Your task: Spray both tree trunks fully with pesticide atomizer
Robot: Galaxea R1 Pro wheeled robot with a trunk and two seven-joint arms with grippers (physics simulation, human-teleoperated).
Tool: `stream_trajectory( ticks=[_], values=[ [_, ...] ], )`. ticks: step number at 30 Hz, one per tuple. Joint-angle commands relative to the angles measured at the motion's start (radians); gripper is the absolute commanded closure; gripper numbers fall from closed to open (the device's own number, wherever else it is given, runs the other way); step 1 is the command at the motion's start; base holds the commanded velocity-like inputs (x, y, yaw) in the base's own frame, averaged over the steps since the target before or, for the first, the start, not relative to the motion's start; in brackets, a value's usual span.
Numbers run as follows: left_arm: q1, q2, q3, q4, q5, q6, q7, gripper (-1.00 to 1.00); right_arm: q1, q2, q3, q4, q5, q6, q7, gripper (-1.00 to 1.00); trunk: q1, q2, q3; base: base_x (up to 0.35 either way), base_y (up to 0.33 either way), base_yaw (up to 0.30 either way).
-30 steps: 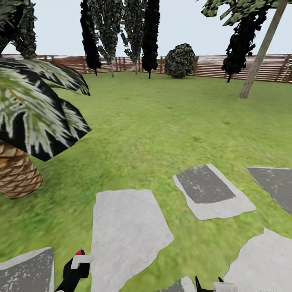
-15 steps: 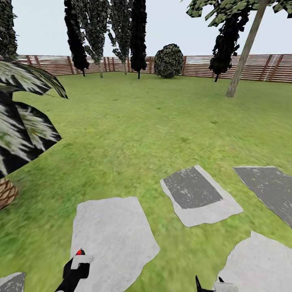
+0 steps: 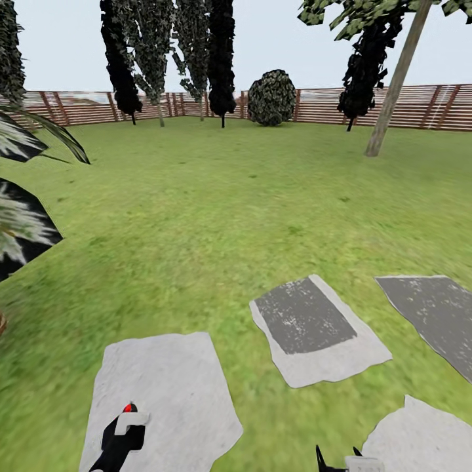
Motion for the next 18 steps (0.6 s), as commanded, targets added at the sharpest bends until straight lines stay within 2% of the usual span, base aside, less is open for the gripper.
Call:
stream_trajectory(
  ticks=[1,8,13,14,16,17,18],
  values=[
    [0.000,0.000,0.000,0.000,0.000,0.000,0.000,1.00,0.000,0.000,0.000,0.000,0.000,0.000,0.000,-1.00,0.000,0.000,0.002,0.233,-0.198,0.000],
    [0.000,0.000,0.000,0.000,0.000,0.000,0.000,1.00,0.000,-0.001,0.001,0.003,0.004,0.001,0.004,-1.00,0.000,0.000,0.009,0.237,-0.195,0.000],
    [0.000,0.000,0.000,0.000,0.000,0.000,0.000,1.00,0.000,0.001,0.004,0.065,0.003,-0.008,0.003,-1.00,0.000,0.000,0.010,0.237,-0.195,0.000],
    [0.000,0.000,0.000,0.000,0.000,0.000,0.000,1.00,0.000,0.002,0.004,0.070,0.003,-0.026,0.000,-1.00,0.000,0.000,0.010,0.237,-0.194,0.000],
    [0.000,0.000,-0.001,0.000,0.000,0.000,0.000,1.00,0.000,0.017,0.001,0.081,0.001,-0.133,-0.004,-1.00,0.000,0.000,0.010,0.237,-0.195,0.000],
    [0.000,0.000,-0.001,0.000,0.000,0.000,0.000,1.00,0.000,0.025,-0.002,0.115,0.001,-0.240,-0.005,-1.00,0.000,0.000,0.010,0.237,-0.194,0.000],
    [0.000,0.000,-0.001,0.000,0.000,0.000,0.000,1.00,0.000,0.027,-0.002,0.142,0.001,-0.284,-0.004,-1.00,0.000,0.000,0.010,0.237,-0.194,0.000]
  ],
)
